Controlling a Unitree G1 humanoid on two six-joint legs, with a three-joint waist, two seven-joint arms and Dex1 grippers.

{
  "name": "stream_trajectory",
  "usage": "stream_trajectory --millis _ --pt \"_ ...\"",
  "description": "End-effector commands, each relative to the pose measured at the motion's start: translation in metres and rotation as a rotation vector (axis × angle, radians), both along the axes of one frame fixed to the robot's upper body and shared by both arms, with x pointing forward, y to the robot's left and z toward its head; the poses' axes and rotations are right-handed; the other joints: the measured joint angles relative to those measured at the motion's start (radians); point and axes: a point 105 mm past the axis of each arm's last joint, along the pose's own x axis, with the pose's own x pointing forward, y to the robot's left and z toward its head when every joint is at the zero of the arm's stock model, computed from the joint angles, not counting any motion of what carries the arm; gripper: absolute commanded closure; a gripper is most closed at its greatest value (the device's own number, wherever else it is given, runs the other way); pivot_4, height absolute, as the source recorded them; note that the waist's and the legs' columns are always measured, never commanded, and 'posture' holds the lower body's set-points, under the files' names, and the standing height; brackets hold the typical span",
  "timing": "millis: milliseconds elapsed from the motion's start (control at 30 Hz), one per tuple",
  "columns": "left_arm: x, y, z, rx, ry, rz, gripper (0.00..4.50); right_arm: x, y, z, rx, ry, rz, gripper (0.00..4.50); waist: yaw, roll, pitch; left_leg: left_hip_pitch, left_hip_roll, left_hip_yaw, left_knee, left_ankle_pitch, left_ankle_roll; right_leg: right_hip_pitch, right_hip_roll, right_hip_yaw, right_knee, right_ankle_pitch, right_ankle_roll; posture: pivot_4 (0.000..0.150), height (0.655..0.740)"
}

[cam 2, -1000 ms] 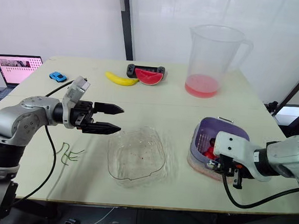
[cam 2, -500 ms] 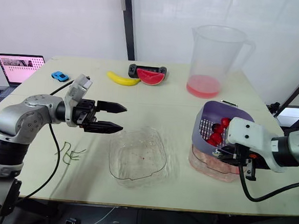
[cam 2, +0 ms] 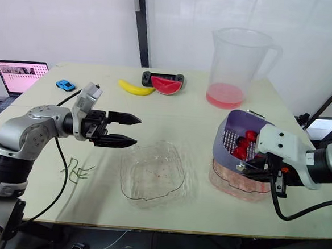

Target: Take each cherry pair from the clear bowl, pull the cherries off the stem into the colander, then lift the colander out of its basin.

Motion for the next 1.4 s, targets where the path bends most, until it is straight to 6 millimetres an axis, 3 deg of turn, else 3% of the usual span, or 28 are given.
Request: stream_trajectory --millis 33,1100,1233,1400 --pt "-0.004 0.002 0.013 -0.014 -0.062 -0.009 0.00 0.000 0.003 0.008 0.002 -0.042 0.006 3.89 0.001 0.000 0.000 0.000 0.000 0.000 0.000 0.000 0.000 0.000 0.000 0.000 0.000 0.000 0.000 0.150 0.7400" --pt "-0.006 0.009 0.008 0.002 -0.058 0.031 0.00 -0.008 0.000 0.002 -0.060 -0.008 0.023 3.89 0.001 0.000 0.000 0.000 0.000 0.000 0.000 0.000 0.000 0.000 0.000 0.000 0.000 0.000 0.000 0.150 0.7400" --pt "-0.004 0.026 0.008 -0.024 -0.079 0.140 0.00 0.001 0.000 0.017 -0.098 -0.042 0.058 3.89 -0.007 0.001 0.000 0.000 0.001 0.001 0.000 0.000 0.000 -0.001 0.000 0.001 0.000 0.000 0.000 0.150 0.7400" --pt "-0.014 0.048 -0.001 -0.049 -0.092 0.284 0.00 0.027 0.008 0.027 -0.171 -0.076 0.198 3.89 -0.011 0.002 0.000 0.001 0.003 0.001 -0.002 0.000 0.000 -0.002 0.000 0.002 -0.001 0.000 0.000 0.150 0.7400"
